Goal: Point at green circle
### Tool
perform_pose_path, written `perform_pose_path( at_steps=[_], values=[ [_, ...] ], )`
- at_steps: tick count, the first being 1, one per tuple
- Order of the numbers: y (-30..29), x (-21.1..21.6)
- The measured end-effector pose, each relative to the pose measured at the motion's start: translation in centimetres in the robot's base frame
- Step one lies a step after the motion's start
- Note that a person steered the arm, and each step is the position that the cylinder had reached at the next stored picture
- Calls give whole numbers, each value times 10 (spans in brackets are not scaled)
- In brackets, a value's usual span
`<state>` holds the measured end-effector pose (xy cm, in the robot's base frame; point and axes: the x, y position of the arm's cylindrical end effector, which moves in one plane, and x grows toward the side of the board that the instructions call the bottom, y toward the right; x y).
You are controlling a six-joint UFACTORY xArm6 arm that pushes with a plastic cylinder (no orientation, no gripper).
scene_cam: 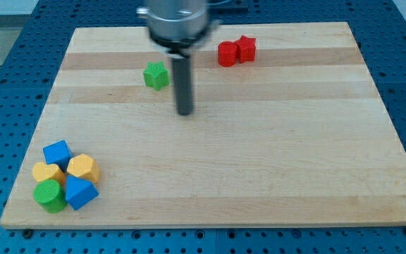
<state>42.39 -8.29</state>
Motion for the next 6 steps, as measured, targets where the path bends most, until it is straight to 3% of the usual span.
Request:
perform_pose_path(
  at_steps=[2,3,5,6],
  values=[
    [-218,47],
    [-222,46],
    [-201,190],
    [-183,191]
  ],
)
